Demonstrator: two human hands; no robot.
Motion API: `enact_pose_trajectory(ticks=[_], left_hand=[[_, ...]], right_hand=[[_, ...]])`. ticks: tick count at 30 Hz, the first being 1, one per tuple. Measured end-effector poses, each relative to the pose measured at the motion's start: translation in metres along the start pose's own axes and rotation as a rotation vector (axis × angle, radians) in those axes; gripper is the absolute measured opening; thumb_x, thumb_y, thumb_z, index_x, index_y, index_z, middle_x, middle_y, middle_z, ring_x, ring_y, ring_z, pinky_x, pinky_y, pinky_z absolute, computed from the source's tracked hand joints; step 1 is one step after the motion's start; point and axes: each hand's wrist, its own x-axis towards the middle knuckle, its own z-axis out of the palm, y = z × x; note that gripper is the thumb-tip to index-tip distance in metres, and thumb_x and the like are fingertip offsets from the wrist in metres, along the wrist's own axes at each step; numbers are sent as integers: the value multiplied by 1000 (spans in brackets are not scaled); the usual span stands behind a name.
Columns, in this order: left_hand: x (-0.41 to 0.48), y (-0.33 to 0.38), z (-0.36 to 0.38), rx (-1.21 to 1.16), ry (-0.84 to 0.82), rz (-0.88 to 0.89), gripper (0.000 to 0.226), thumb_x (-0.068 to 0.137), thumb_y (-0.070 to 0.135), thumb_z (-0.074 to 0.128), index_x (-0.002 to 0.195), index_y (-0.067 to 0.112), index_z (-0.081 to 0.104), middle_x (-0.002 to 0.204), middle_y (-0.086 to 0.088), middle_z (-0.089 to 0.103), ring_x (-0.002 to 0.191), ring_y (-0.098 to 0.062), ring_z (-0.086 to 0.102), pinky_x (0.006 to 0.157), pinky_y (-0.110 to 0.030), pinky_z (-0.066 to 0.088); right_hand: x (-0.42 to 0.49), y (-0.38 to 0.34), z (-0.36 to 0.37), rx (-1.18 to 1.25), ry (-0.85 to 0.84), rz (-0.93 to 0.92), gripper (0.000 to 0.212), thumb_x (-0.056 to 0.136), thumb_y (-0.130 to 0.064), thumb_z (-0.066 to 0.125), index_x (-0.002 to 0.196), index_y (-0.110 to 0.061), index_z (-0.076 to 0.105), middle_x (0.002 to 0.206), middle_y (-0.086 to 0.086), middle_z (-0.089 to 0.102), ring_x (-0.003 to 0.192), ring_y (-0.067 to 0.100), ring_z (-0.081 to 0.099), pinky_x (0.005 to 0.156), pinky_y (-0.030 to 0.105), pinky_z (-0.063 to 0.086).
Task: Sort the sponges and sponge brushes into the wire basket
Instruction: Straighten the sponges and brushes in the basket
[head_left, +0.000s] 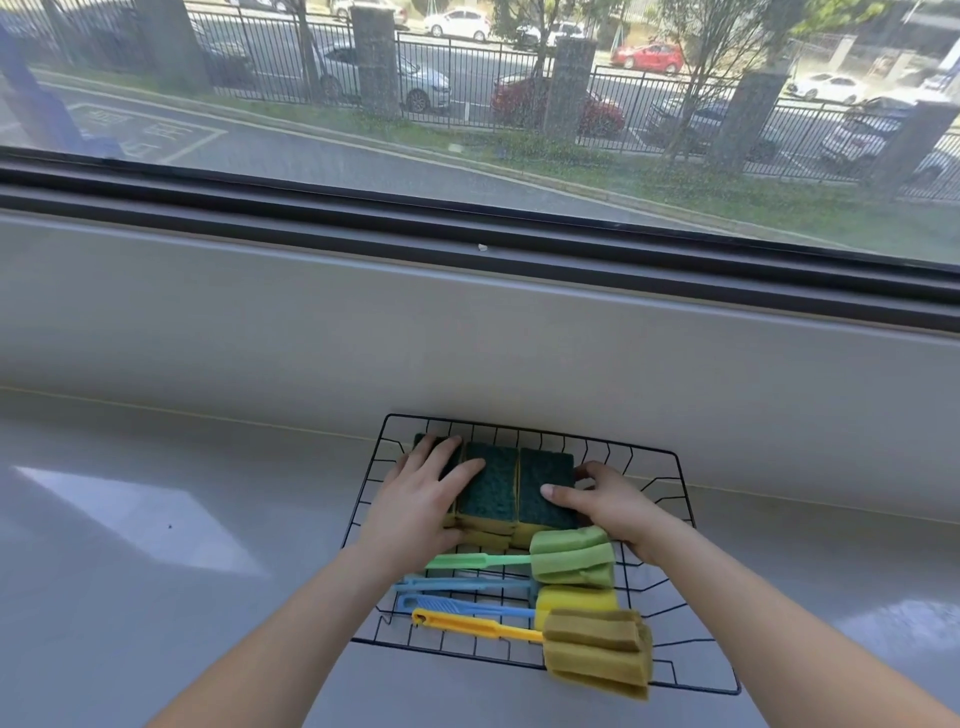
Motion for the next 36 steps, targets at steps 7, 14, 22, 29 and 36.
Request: enact_pose_trajectory(ticks=[7,14,22,29,36], left_hand=[[-23,-28,-16,-60,60,-111,94,73,48,77,151,24,29,155,-6,31,143,-26,26,117,-43,30],[-23,-40,-21,-88,17,-84,65,85,36,71,144,26,46,155,-2,39,143,-23,32,117,-39,25],[-20,-36,-15,164,-22,-34,77,70,37,79,136,21,42,140,-10,48,128,-30,46,109,-43,38],[-10,-39,-9,317,27,45,59,61,33,81,108,15,50,107,-12,63,101,-32,61,107,-49,40],[-15,-51,-13,142,51,-16,56,61,41,82,107,24,54,115,-2,61,108,-25,58,112,-53,33]], right_hand=[[4,5,-5,80,9,-29,90,75,-66,74,144,-16,46,137,8,60,104,20,66,93,41,57],[4,4,3,111,36,-45,84,80,-55,76,147,-16,42,120,-3,56,86,4,62,57,15,47],[8,4,3,86,38,-52,86,81,-53,76,148,-12,41,140,9,57,93,9,62,69,22,50],[8,5,3,67,28,-35,87,81,-54,76,148,-13,40,128,3,58,90,7,62,63,19,48],[7,1,4,60,17,-21,84,80,-54,77,146,-12,43,107,-9,61,89,7,64,60,17,49]])
